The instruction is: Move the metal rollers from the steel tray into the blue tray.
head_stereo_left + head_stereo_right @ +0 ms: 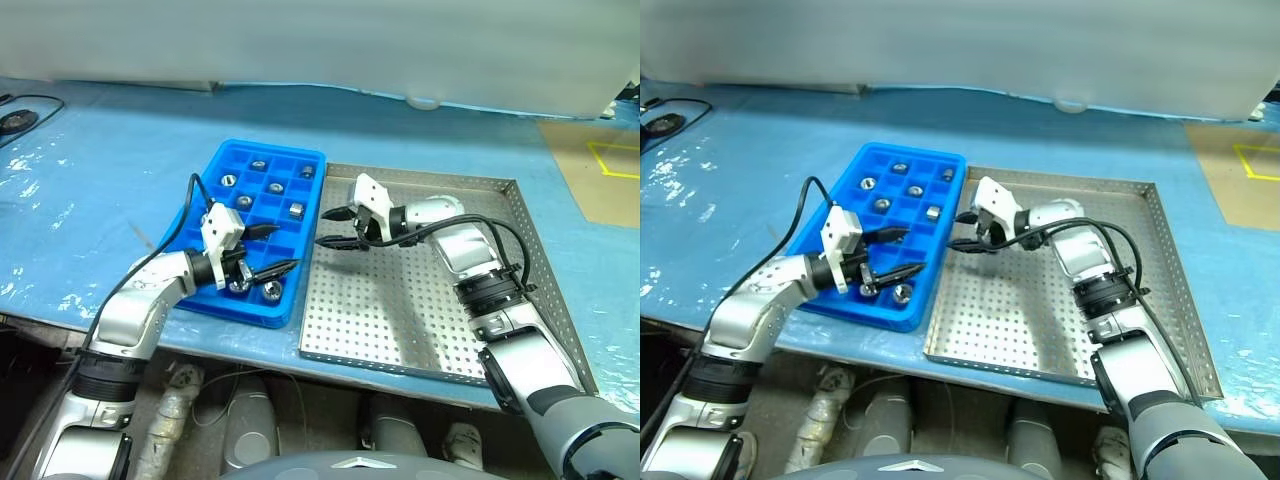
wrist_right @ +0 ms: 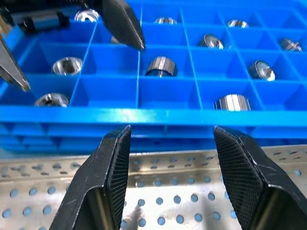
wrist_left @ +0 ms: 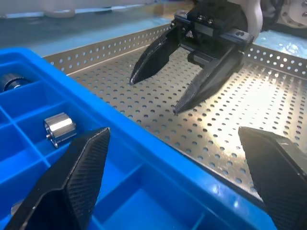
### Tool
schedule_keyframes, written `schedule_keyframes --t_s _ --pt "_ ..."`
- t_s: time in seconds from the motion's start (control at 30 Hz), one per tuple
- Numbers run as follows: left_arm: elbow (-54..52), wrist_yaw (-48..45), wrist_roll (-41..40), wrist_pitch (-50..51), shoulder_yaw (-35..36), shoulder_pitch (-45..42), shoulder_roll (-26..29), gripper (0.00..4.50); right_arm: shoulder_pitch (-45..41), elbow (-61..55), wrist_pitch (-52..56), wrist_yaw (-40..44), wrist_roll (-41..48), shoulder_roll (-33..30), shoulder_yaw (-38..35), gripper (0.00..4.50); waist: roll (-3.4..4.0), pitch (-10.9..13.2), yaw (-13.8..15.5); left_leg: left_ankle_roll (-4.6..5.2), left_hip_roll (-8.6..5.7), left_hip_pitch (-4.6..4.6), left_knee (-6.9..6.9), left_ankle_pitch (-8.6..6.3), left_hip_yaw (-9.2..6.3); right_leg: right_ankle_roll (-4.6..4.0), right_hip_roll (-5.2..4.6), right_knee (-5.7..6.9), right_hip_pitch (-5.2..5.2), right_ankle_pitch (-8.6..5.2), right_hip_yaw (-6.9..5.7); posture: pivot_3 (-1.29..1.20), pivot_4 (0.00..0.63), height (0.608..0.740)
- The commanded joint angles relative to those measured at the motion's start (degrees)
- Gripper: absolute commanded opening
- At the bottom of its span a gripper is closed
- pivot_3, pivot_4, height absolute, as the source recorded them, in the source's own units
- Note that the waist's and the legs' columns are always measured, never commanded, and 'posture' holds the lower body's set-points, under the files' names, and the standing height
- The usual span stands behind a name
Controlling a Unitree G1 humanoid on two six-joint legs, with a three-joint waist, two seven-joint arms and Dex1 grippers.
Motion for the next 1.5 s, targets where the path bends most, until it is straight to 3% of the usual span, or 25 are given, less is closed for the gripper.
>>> schedule_keyframes --t_s 0.03,0.13,0.2,0.33,0.37,0.7,1.27,1.5 --pt "-0.1 -0.1 -0.4 -2.0 0.7 -1.4 -1.0 4.5 2.1 -4.2 2.0 -2.0 3.1 -0.2 -3.2 2.83 0.0 0.0 0.0 0.0 0.0 0.0 0.0 0.0 0.0 0.0 0.0 0.0 0.0 0.0 0.0 0.11 0.15 0.74" --pt "1.4 0.6 -0.4 -3.6 1.4 -2.2 -2.6 4.5 3.6 -5.0 3.7 -6.3 7.1 1.7 -8.2 2.83 0.0 0.0 -0.1 0.0 -0.01 0.0 0.0 0.0 0.02 0.0 -0.03 -0.01 0.0 0.0 0.01 0.09 0.15 0.74" --pt "2.5 0.8 -0.2 -4.8 1.8 -2.8 -3.3 4.5 4.5 -4.9 3.8 -10.0 8.0 2.6 -10.8 3.2 0.0 0.0 -0.5 0.0 -0.01 0.0 0.01 0.0 0.03 0.0 -0.03 0.01 0.0 0.0 0.02 0.08 0.15 0.74" --pt "5.4 1.0 -0.8 -6.9 2.4 -4.7 -5.6 4.5 8.3 -7.6 5.6 -14.8 11.6 2.4 -16.9 4.44 0.0 0.0 -0.6 -0.02 -0.01 0.02 0.0 0.01 0.03 0.0 -0.04 -0.01 0.05 0.0 0.0 0.04 0.15 0.74" --pt "6.2 0.8 -0.8 -7.2 2.2 -5.2 -6.0 4.5 9.2 -8.2 5.7 -15.6 11.8 2.0 -17.5 4.48 0.0 0.0 -0.7 -0.01 -0.03 0.02 0.0 0.01 0.04 0.0 -0.04 -0.04 0.07 0.0 0.01 0.02 0.15 0.74" --pt "16.2 4.1 1.2 -13.5 2.2 -13.0 -14.3 4.5 13.3 -10.0 2.0 -23.0 11.5 -0.5 -21.1 4.48 0.0 0.0 -2.5 -0.07 -0.05 0.04 -0.01 0.06 0.06 0.02 -0.04 -0.07 0.07 0.01 0.04 -0.04 0.15 0.74" --pt "16.9 0.7 3.4 -14.3 1.0 -12.0 -11.4 4.5 15.5 -8.7 -4.4 -23.1 10.4 -1.7 -19.2 4.48 0.01 0.0 -3.0 0.05 -0.04 0.01 -0.06 -0.01 0.14 0.02 -0.04 -0.33 0.09 0.01 0.06 -0.03 0.15 0.74" --pt "16.7 0.9 2.3 -14.0 3.6 -11.1 -9.9 4.5 13.1 -12.4 0.6 -16.9 12.6 -3.3 -15.0 4.48 0.01 0.0 -3.3 0.06 -0.03 0.02 -0.09 -0.01 0.14 0.02 -0.02 -0.35 0.07 0.01 0.06 -0.03 0.15 0.74"
